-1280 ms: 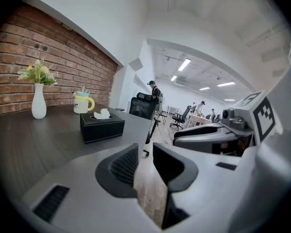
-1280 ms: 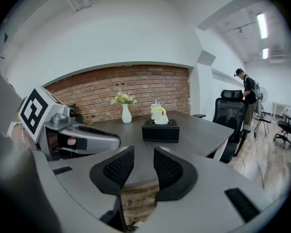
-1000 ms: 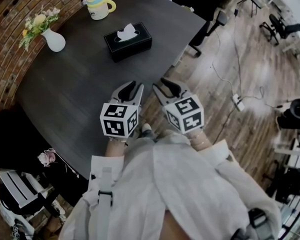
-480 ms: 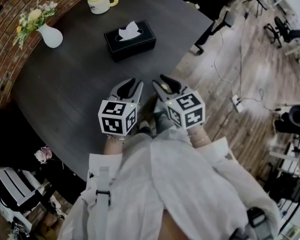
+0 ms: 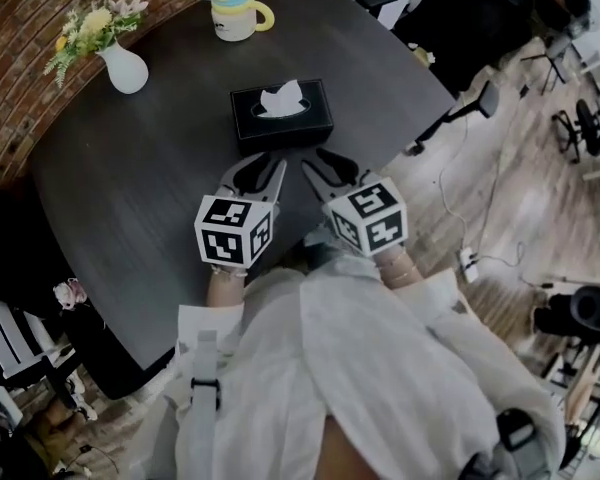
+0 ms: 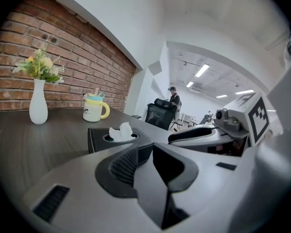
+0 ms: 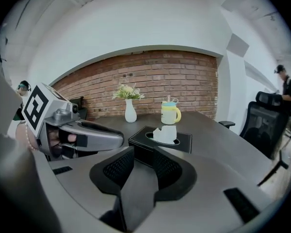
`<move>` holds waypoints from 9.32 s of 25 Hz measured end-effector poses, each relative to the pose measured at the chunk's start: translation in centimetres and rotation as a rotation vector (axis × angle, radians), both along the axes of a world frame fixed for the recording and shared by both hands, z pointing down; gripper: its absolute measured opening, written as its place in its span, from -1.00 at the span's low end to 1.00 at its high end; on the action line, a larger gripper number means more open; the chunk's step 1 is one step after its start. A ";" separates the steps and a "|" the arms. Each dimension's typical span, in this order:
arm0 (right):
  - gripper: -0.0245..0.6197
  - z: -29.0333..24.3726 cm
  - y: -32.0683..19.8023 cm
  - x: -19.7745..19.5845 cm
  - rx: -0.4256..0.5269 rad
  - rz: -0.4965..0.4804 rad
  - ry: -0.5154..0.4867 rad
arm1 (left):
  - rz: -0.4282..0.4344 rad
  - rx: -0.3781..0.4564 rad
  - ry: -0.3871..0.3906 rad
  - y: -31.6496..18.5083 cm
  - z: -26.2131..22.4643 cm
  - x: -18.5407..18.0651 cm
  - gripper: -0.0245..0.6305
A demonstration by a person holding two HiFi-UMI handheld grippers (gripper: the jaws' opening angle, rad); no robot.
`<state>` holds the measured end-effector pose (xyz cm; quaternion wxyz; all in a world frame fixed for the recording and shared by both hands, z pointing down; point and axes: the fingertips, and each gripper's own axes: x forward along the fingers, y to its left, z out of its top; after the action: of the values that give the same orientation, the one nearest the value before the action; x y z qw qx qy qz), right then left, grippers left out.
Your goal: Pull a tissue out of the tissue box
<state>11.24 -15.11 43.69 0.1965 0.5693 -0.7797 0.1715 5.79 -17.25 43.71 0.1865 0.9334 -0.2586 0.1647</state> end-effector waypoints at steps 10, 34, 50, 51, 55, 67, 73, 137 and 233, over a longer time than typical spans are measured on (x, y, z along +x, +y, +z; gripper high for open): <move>-0.59 0.4 -8.4 1.1 0.001 -0.232 -0.001 | -0.236 0.008 -0.029 -6.3 0.8 0.3 -0.70; -0.59 3.0 -12.5 2.3 -0.076 -0.581 -0.021 | -0.580 -0.082 -0.181 -8.0 4.0 0.2 -0.64; -0.59 3.7 -13.3 2.9 -0.089 -0.514 0.027 | -0.545 -0.097 -0.248 -8.7 4.7 -1.7 -0.50; -0.59 3.5 -13.4 2.8 -0.086 -0.509 0.029 | -0.545 -0.095 -0.255 -8.9 4.7 -2.0 -0.49; -0.59 3.3 -14.0 2.8 -0.074 -0.497 0.051 | -0.524 -0.102 -0.258 -9.4 4.7 -2.4 -0.45; -0.59 3.0 -14.8 2.7 -0.091 -0.513 0.115 | -0.421 -0.075 -0.344 -11.4 5.6 -1.5 -0.41; -0.57 2.7 -15.2 2.5 -0.083 -0.524 0.139 | -0.412 -0.110 -0.327 -11.5 6.2 -1.5 -0.40; -0.89 3.0 -14.6 0.3 -0.124 -0.622 0.252 | -0.400 -0.092 -0.267 -11.2 6.7 -1.6 -0.40; -0.89 -9.3 -15.0 4.5 0.231 -0.420 0.047 | -0.431 0.079 -0.084 -10.6 -2.3 -0.6 -0.54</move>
<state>15.74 -30.15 34.43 0.1794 0.4172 -0.8906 0.0235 5.19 -27.87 41.38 0.1697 0.8556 -0.4657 0.1494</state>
